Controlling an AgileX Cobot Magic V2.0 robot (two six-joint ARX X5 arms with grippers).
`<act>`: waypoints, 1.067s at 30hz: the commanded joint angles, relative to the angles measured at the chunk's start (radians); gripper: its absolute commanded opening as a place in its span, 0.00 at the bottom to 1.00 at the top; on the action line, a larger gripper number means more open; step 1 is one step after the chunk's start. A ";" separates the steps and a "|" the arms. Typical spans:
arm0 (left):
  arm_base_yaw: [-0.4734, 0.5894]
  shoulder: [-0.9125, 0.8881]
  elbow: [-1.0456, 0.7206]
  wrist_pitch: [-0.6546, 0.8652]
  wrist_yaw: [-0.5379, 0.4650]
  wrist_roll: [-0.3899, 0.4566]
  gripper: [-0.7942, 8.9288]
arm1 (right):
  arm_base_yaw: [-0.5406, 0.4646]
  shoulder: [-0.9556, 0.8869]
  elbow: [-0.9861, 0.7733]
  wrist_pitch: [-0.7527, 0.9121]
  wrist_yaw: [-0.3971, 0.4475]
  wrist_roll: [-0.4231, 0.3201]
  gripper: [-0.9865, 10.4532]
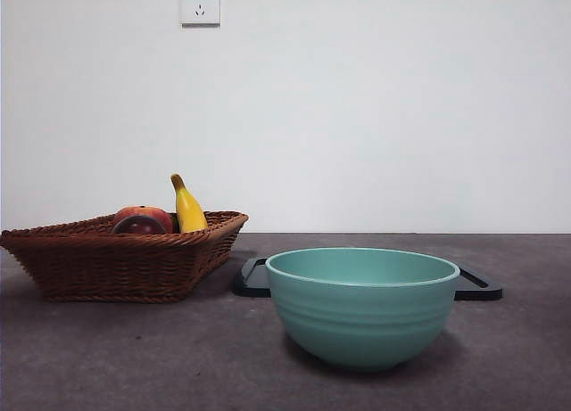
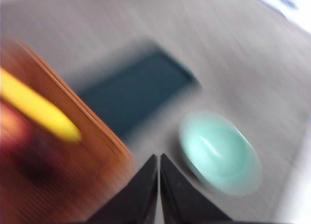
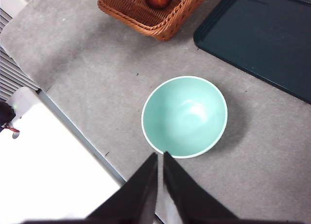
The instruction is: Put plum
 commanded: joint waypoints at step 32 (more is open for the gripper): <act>0.253 -0.808 -0.912 0.566 -0.468 -0.087 0.09 | 0.006 0.006 0.016 0.010 0.000 -0.011 0.09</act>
